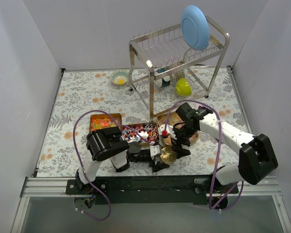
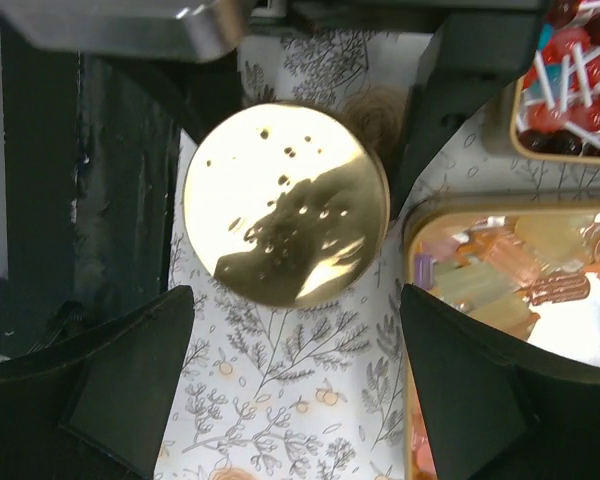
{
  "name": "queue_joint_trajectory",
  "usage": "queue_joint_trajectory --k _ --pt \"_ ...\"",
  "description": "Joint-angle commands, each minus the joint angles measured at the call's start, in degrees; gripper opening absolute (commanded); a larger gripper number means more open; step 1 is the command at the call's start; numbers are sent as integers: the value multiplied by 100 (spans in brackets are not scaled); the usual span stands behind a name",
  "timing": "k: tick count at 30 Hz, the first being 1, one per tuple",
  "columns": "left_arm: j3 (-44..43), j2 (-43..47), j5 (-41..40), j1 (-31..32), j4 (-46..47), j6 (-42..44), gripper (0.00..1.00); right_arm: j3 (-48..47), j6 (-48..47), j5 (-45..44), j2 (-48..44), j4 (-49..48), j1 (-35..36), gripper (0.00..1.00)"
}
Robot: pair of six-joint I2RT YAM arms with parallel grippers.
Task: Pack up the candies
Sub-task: Screw the bottle lid onto the packing bottle.
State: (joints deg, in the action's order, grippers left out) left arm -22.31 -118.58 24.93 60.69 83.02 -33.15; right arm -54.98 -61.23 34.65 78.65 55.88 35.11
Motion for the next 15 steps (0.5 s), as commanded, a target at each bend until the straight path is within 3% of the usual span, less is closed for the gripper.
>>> queue_joint_trajectory --k 1,7,15 --pt "429 -789 -454 -154 1304 -526 0 -408 -20 577 501 -112 13 91" --pt "429 -798 -524 -154 1330 -526 0 -531 -301 771 809 99 461 91" --pt "429 -806 -603 -180 1348 -632 0 -163 -249 552 485 116 540 91"
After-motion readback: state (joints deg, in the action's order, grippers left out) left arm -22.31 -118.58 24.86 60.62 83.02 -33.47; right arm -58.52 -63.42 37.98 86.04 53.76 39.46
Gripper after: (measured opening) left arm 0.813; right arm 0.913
